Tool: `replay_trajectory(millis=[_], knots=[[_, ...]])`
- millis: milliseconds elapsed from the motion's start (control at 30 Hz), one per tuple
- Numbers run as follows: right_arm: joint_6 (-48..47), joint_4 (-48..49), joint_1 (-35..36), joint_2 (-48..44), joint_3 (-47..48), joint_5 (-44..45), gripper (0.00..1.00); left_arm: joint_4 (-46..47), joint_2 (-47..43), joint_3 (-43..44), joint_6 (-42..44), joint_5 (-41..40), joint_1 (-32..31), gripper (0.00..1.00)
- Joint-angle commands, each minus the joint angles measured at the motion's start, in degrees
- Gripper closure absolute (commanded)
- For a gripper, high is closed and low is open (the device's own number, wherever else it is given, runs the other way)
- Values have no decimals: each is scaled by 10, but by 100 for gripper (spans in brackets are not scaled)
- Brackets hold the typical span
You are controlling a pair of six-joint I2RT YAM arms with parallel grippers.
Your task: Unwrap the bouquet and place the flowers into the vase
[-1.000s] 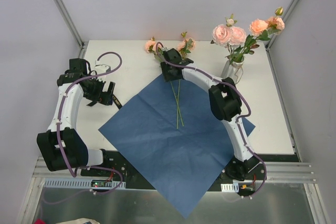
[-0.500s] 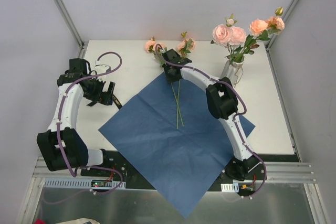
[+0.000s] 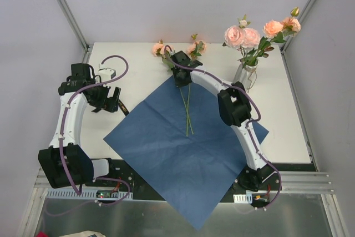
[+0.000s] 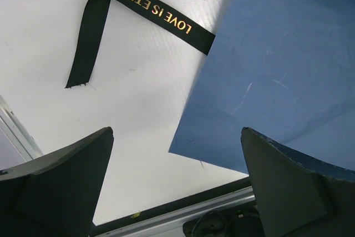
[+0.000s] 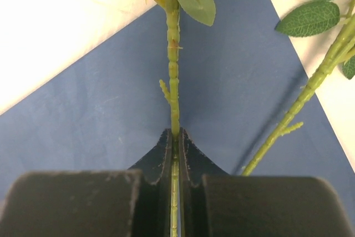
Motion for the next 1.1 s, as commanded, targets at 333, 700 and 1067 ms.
replay_trajectory(millis=[333, 700, 1067], knots=[[-3, 162, 39, -332, -66, -56, 99, -5, -29, -19, 6, -4, 10, 1], [-218, 539, 38, -622, -349, 26, 99, -4, -34, -14, 8, -2, 12, 1], [-253, 712, -147, -718, -378, 24, 99, -3, -13, -6, 9, 5, 13, 1]])
